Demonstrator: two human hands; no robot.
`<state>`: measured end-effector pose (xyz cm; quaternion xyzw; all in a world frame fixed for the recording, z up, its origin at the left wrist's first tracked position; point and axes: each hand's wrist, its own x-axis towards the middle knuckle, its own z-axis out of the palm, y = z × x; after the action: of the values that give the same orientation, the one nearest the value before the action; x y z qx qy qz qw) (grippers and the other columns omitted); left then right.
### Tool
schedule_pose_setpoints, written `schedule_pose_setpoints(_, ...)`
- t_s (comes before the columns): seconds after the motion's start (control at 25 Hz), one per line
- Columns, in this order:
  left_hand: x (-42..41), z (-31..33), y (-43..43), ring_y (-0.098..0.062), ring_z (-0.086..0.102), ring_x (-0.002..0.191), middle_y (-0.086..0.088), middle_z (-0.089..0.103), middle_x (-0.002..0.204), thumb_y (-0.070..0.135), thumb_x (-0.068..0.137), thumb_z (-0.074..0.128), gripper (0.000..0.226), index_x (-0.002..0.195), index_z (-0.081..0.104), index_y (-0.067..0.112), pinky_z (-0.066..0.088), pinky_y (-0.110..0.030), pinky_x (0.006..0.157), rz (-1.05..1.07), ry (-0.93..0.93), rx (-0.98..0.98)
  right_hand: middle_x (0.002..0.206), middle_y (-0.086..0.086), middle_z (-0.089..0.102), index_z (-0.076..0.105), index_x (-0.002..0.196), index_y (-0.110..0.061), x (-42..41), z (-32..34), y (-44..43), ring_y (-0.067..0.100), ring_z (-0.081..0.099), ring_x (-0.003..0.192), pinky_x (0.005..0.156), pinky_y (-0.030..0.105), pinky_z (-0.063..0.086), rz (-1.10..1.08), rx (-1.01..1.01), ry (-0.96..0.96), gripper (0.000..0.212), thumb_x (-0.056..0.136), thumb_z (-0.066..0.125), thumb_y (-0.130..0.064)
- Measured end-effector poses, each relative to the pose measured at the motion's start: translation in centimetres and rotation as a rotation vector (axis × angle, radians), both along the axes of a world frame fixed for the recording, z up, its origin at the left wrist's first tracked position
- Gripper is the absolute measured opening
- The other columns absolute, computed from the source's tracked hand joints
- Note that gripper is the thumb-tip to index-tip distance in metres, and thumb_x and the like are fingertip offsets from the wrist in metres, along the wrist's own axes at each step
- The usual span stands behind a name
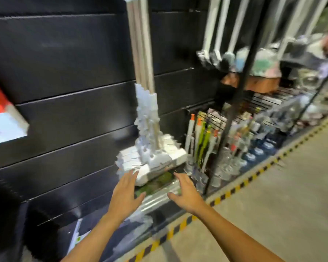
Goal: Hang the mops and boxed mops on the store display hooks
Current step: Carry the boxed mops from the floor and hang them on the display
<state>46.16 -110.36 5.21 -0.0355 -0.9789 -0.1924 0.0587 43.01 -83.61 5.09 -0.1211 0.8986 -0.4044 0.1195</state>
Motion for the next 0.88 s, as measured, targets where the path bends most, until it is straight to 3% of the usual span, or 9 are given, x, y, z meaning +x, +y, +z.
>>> schedule_pose_setpoints(0.16, -2.3, -2.4, 13.7, -0.034, 0.033, 0.155, -0.009, 0.034, 0.168, 0.068, 0.087, 0.046, 0.091, 0.160, 0.037, 0.016, 0.032, -0.047, 0.123, -0.277, -0.081, -0.046, 0.159, 0.000, 0.033, 0.030, 0.159, -0.025, 4.9, -2.9, 13.2, 0.022, 0.035, 0.148, 0.115, 0.035, 0.038, -0.298, 0.076, -0.027, 0.082, 0.092, 0.067, -0.052)
schedule_pose_setpoints(0.28, -4.2, -3.4, 23.4, -0.029, 0.026, 0.158, -0.006, 0.028, 0.170, 0.068, 0.090, 0.049, 0.089, 0.163, 0.030, 0.021, 0.027, -0.044, 0.126, -0.492, -0.128, -0.080, 0.160, 0.004, 0.034, 0.031, 0.159, -0.022, 8.2, -3.5, 21.8, 0.025, 0.034, 0.149, 0.119, 0.037, 0.035, -0.520, 0.099, -0.072, 0.084, 0.089, 0.066, -0.052)
schedule_pose_setpoints(0.52, -7.7, -5.5, 42.5, -0.023, 0.007, 0.162, 0.003, 0.008, 0.175, 0.060, 0.099, 0.053, 0.083, 0.166, 0.015, 0.028, 0.018, -0.046, 0.128, -0.806, -0.223, -0.088, 0.160, -0.001, 0.032, 0.032, 0.157, -0.025, 12.3, -4.2, 37.6, 0.023, 0.038, 0.145, 0.115, 0.037, 0.039, -0.882, 0.101, -0.132, 0.077, 0.092, 0.066, -0.049)
schedule_pose_setpoints(0.88, -18.7, -7.2, 68.0, -0.020, 0.008, 0.162, 0.004, 0.007, 0.175, 0.062, 0.099, 0.050, 0.081, 0.165, 0.017, 0.030, 0.017, -0.039, 0.128, -1.070, -0.239, -0.050, 0.159, -0.002, 0.033, 0.034, 0.157, -0.023, 6.8, -3.1, 57.4, 0.020, 0.038, 0.145, 0.117, 0.029, 0.035, -1.146, 0.161, -0.167, 0.076, 0.093, 0.067, -0.045)
